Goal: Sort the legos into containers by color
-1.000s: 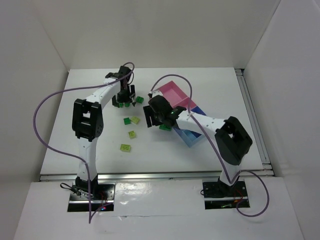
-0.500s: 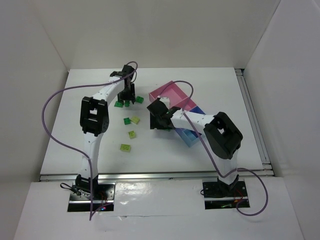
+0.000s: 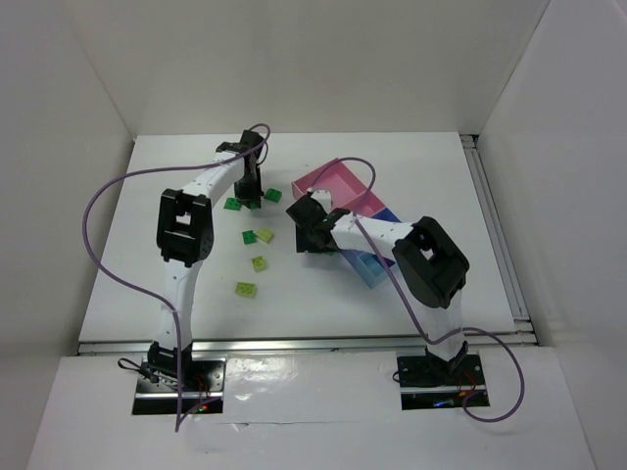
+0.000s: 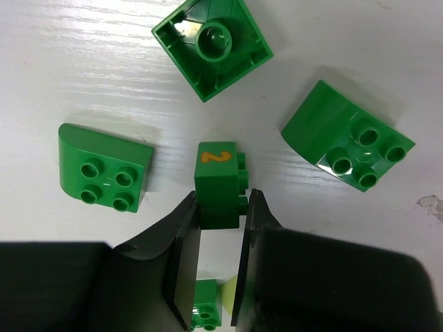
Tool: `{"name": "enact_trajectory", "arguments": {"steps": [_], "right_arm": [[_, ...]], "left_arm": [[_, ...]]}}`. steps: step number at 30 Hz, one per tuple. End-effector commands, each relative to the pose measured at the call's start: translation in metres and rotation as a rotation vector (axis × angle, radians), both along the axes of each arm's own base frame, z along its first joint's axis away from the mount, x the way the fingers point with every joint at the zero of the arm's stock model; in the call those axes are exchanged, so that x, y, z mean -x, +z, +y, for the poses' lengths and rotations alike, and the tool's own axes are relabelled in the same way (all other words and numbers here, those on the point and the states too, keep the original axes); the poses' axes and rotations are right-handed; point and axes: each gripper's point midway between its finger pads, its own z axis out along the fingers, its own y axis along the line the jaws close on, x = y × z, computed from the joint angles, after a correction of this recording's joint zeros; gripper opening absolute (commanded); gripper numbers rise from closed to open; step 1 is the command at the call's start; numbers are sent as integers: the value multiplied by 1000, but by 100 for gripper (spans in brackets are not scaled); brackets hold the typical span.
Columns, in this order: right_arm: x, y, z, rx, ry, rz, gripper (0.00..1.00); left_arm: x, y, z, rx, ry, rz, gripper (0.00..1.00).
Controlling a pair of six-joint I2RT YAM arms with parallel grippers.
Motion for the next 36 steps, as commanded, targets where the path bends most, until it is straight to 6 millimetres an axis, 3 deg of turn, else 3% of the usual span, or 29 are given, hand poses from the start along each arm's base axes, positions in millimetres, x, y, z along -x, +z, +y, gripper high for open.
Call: {"name": "enact_trajectory", "arguments": {"steps": [1, 6, 10, 15, 16, 17, 23, 26, 29, 34, 36], "right_arm": [[-18, 7, 9, 18, 15, -63, 66], [-15, 6, 15, 46, 52, -66, 56], [-7, 27, 29, -17, 116, -103, 52], [41, 49, 75, -222, 415, -36, 60], [43, 45, 73, -210, 423, -30, 60], [41, 57, 72, -221, 419, -56, 60], [24, 77, 40, -134, 290, -181, 63], [29, 68, 26, -86, 273, -159, 71], [33, 63, 27, -83, 287, -131, 76], [42, 61, 32, -137, 313, -116, 76], [46, 60, 29, -142, 304, -111, 76]], "left_arm": [[1, 25, -2, 28, -21, -32, 14], [-1, 48, -4, 47, -25, -77, 5], [1, 64, -5, 62, -29, -105, 4], [1, 82, -5, 71, -29, -140, 2], [1, 82, -5, 71, -29, -141, 2], [1, 85, -5, 71, -29, -142, 2], [1, 89, -7, 81, -33, -149, 2], [2, 94, -10, 100, -41, -154, 0], [5, 98, -20, 155, -66, -151, 0], [4, 123, -61, 337, -158, -180, 0], [5, 133, -91, 415, -204, -198, 0]]}}
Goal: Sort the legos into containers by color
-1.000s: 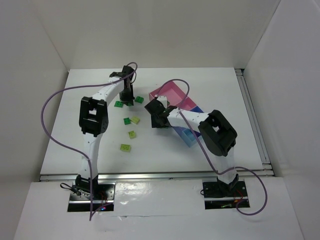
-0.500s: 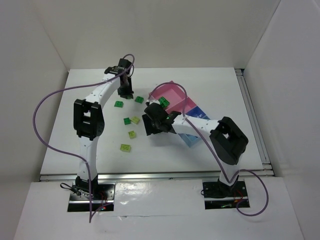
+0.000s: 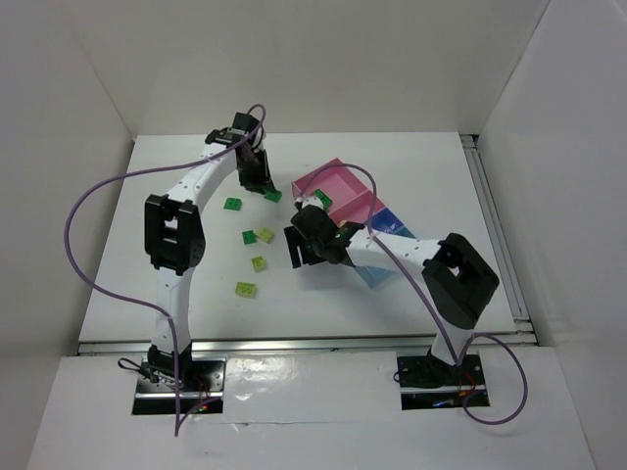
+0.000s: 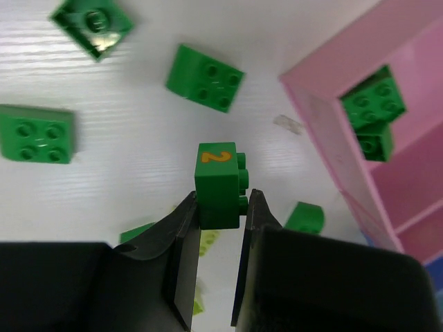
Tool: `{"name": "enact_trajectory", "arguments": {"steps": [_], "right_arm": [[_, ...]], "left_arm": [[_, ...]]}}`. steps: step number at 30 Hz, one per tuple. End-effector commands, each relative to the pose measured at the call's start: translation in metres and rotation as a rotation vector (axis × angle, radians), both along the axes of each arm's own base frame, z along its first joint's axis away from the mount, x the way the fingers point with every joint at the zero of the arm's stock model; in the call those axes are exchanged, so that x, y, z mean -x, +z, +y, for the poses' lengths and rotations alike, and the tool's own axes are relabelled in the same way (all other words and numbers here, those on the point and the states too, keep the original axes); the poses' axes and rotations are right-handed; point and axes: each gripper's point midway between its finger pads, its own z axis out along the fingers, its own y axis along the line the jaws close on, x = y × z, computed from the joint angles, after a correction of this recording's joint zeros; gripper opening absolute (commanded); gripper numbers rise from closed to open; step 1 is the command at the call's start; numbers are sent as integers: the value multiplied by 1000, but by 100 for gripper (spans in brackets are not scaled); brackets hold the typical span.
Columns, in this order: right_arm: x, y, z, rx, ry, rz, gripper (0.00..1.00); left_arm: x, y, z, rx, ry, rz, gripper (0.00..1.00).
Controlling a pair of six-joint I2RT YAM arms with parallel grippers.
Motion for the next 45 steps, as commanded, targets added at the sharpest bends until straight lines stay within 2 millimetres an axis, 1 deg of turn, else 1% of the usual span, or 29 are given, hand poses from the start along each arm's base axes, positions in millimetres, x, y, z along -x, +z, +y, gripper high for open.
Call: {"name": "enact_trajectory", "arguments": {"steps": [1, 3, 4, 6, 7, 8, 9, 12, 13, 14, 16, 17, 18, 19, 22, 23, 28, 29, 30, 31, 34, 35, 37, 38, 39, 40, 42, 44, 45], "right_arm": [[2, 21, 1, -74, 1, -39, 76], [6, 22, 4, -96, 21, -29, 76], [5, 17, 3, -95, 20, -12, 76], [8, 17, 5, -89, 44, 13, 78], [8, 14, 5, -77, 50, 16, 83], [11, 15, 5, -90, 60, 18, 87], [11, 24, 8, -129, 68, -9, 93], [12, 19, 4, -133, 66, -2, 97], [13, 17, 2, -121, 72, 1, 97], [13, 16, -1, -110, 66, 2, 97], [12, 21, -1, -114, 60, -12, 97], [10, 25, -3, -117, 53, -25, 97], [12, 22, -4, -110, 53, -19, 97], [10, 26, -6, -111, 44, -34, 97], [10, 34, -6, -127, 44, -48, 95], [10, 34, -6, -127, 44, -48, 95], [5, 59, -11, -157, 9, -109, 83], [2, 69, -12, -166, -3, -133, 82], [-1, 80, -15, -175, -19, -163, 78], [-7, 88, -19, -180, -42, -186, 75], [-27, 104, -33, -182, -107, -219, 65], [-31, 98, -40, -165, -114, -179, 65], [-30, 80, -38, -122, -106, -127, 65], [-28, 72, -39, -96, -92, -103, 73], [-26, 59, -35, -78, -90, -76, 76], [-23, 51, -35, -64, -82, -50, 79], [-13, 37, -28, -65, -80, -6, 83], [-6, 20, -29, -42, -83, 28, 83], [-6, 20, -28, -51, -94, 34, 83]], "left_arm": [[-9, 63, -51, 190, -106, -134, 0], [-6, 65, -80, 283, -148, -118, 0], [-12, 70, -88, 328, -164, -140, 0], [-8, 84, -113, 450, -217, -137, 1], [-10, 79, -121, 489, -229, -123, 4], [-12, 84, -130, 548, -262, -135, 5], [-14, 82, -139, 565, -273, -133, 5], [-15, 78, -152, 577, -277, -119, 11], [-17, 77, -153, 578, -278, -122, 15], [-17, 66, -158, 566, -276, -107, 17], [-19, 60, -159, 568, -267, -95, 33], [-20, 65, -160, 574, -263, -102, 42], [-19, 61, -165, 574, -271, -96, 51], [-19, 61, -165, 574, -271, -96, 64], [-21, 70, -165, 573, -271, -119, 76], [-21, 70, -165, 573, -271, -119, 76], [-18, 101, -160, 560, -288, -186, 81], [-16, 99, -159, 553, -292, -177, 81], [-12, 111, -157, 558, -296, -196, 81], [-8, 112, -156, 551, -301, -191, 81], [-9, 129, -133, 547, -277, -224, 81], [-7, 134, -129, 554, -276, -226, 81], [-10, 140, -114, 558, -255, -237, 81], [-6, 144, -109, 558, -258, -237, 81], [-8, 142, -99, 554, -238, -234, 86], [-6, 139, -100, 556, -251, -226, 87], [-4, 147, -86, 548, -239, -242, 91], [-1, 141, -78, 529, -226, -230, 92], [-1, 138, -75, 504, -230, -241, 92]]}}
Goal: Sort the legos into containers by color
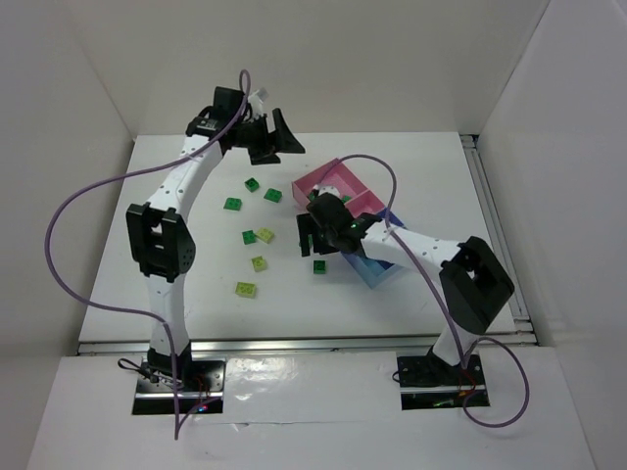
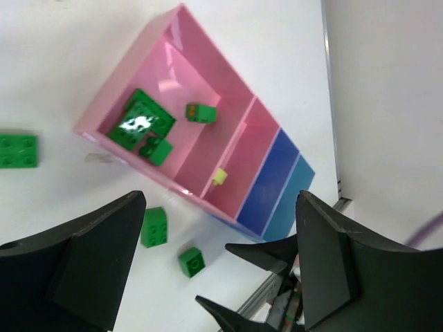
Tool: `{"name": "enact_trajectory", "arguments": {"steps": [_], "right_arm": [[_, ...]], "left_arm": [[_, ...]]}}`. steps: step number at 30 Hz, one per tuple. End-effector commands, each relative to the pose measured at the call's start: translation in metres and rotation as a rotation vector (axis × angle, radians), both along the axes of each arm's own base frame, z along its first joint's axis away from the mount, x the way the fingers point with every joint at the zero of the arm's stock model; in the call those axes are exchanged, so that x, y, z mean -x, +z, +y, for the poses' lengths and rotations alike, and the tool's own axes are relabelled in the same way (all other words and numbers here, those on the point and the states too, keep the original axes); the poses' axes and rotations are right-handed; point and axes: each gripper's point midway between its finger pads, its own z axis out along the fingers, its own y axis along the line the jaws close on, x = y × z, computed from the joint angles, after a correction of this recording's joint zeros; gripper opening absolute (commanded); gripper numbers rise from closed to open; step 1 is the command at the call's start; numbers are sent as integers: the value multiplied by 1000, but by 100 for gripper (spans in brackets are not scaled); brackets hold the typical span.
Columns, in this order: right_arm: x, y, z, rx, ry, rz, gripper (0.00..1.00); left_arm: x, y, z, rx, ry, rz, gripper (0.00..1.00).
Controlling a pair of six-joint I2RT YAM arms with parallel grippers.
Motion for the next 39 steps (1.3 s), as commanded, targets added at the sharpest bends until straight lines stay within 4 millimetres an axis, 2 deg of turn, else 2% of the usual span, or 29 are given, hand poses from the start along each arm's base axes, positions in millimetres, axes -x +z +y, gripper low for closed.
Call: {"name": "enact_trajectory", "arguments": {"steps": [1, 4, 6, 9, 10, 11, 15, 17, 18, 19, 20, 22, 23, 24, 25, 28, 29, 31, 32, 33, 35, 36, 37, 38, 39], "right_arm": [[16, -16, 5, 18, 3, 64, 83], [20, -31, 4, 35, -1, 101, 82], [23, -45, 1, 65, -2, 130, 80], [23, -62, -2, 103, -18, 160, 77], [23, -66, -3, 112, -19, 169, 75], [25, -74, -4, 122, -26, 185, 74], [23, -76, -4, 130, -39, 189, 69], [24, -77, 0, 109, -28, 192, 60], [24, -77, 0, 109, -28, 192, 49], [23, -74, 1, 102, -27, 186, 49], [23, -73, 4, 102, -24, 173, 39], [16, -49, 6, 62, -33, 115, 30], [14, -39, 5, 52, -42, 91, 30], [11, -22, 4, 30, -53, 52, 30], [1, -6, 3, 29, -69, -3, 29], [-23, 32, -4, 2, -111, -99, 29], [-34, 42, -13, 5, -135, -126, 29], [-51, 55, -20, -3, -166, -158, 29], [-65, 59, -32, 0, -196, -171, 29], [-74, 53, -36, 10, -215, -163, 29], [-99, 61, -44, -9, -231, -183, 29], [-109, 62, -45, -21, -241, -188, 29], [-119, 48, -47, -3, -253, -167, 29], [-132, 57, -45, -20, -251, -184, 29], [-143, 56, -50, -35, -261, -182, 29]], "left_arm": [[12, 1, 14, -47, -8, -12, 92], [15, -15, 33, -157, 49, 6, 92], [19, -31, 54, -242, 111, 38, 90], [29, -51, 73, -294, 145, 83, 89], [32, -50, 73, -294, 145, 85, 89], [35, -59, 79, -305, 145, 104, 88], [35, -63, 82, -322, 157, 111, 86], [38, -70, 81, -351, 154, 114, 84], [41, -80, 85, -376, 152, 129, 83], [45, -85, 81, -390, 143, 137, 82], [49, -87, 80, -403, 141, 140, 82], [62, -95, 75, -439, 120, 150, 81], [66, -102, 76, -449, 110, 162, 81], [75, -114, 73, -470, 95, 188, 83], [78, -113, 69, -468, 87, 178, 84], [92, -126, 55, -496, 36, 190, 91], [95, -129, 49, -497, 22, 186, 93], [103, -140, 46, -519, 7, 199, 94], [103, -140, 39, -501, 1, 189, 94], [102, -139, 36, -488, -5, 183, 94], [106, -144, 30, -482, -24, 186, 94], [107, -143, 23, -479, -38, 171, 94], [109, -143, 19, -480, -47, 169, 94], [109, -145, 15, -481, -56, 168, 94], [109, -144, 14, -477, -50, 173, 94]]}}
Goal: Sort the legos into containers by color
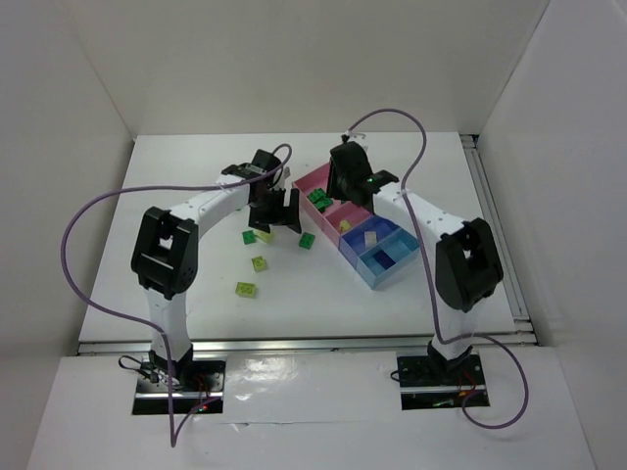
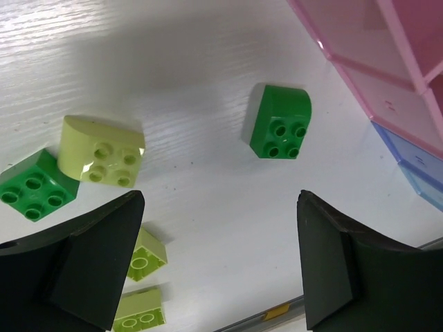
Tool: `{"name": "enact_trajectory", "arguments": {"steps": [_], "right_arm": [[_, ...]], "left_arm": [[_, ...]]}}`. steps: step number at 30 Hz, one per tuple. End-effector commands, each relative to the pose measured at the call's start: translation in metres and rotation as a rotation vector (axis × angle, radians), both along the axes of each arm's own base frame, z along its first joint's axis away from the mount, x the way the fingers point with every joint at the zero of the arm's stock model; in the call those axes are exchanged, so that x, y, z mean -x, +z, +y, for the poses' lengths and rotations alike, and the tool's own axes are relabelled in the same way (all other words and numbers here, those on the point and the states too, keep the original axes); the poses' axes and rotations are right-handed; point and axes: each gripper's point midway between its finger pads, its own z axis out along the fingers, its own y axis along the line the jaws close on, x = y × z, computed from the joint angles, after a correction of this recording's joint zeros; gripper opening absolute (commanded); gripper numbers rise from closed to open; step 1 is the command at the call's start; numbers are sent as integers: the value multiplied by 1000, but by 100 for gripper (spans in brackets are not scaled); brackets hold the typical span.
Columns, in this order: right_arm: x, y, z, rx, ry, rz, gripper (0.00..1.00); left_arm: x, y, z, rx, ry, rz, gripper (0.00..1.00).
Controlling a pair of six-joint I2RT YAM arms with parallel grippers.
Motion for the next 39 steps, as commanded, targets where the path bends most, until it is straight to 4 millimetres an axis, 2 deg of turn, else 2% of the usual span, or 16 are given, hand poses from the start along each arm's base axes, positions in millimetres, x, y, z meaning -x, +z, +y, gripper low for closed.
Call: {"name": "enact_trajectory", "arguments": {"steps": [1, 3, 4, 5, 8, 10, 11, 13, 14, 17, 18, 22, 26, 29, 34, 39], "right_arm": [[-42, 4, 0, -29, -3, -44, 29], [-63, 4, 3, -74, 12, -46, 39], [-69, 5, 4, -86, 18, -47, 67], [-73, -4, 8, -78, 35, -30, 77], [-82, 19, 2, -65, 13, -57, 89], [-79, 29, -8, -72, -5, -88, 89], [-75, 48, -17, -100, -18, -112, 84], [-67, 51, -33, -153, -29, -90, 81], [-60, 71, -42, -176, -28, -121, 81], [-44, 72, -66, -182, -63, -109, 80], [-37, 87, -74, -193, -72, -140, 80], [-12, 85, -107, -182, -124, -122, 80], [1, 84, -134, -179, -174, -128, 77], [5, 86, -138, -185, -179, -133, 76], [11, 79, -142, -169, -165, -96, 73], [15, 79, -141, -170, -150, -102, 73]], "left_arm": [[-6, 20, -16, 32, -34, -82, 93], [-3, 17, -21, 31, -36, -70, 93], [-2, 18, -27, 43, -50, -75, 93], [-5, 15, -28, 42, -50, -72, 92], [1, 12, -46, 45, -83, -66, 91], [4, 9, -58, 36, -107, -67, 82], [1, 8, -60, 37, -107, -69, 78], [0, 5, -63, 17, -111, -77, 71], [1, 0, -65, 5, -115, -73, 71], [-4, -10, -67, -46, -112, -87, 71], [-5, -12, -70, -57, -115, -93, 71], [-6, -33, -64, -128, -104, -81, 70], [-9, -41, -63, -154, -74, -96, 57], [-12, -42, -59, -180, -62, -110, 41], [-12, 2, -57, -163, -86, -165, 26], [-16, 65, -56, -53, -84, -231, 25]]}}
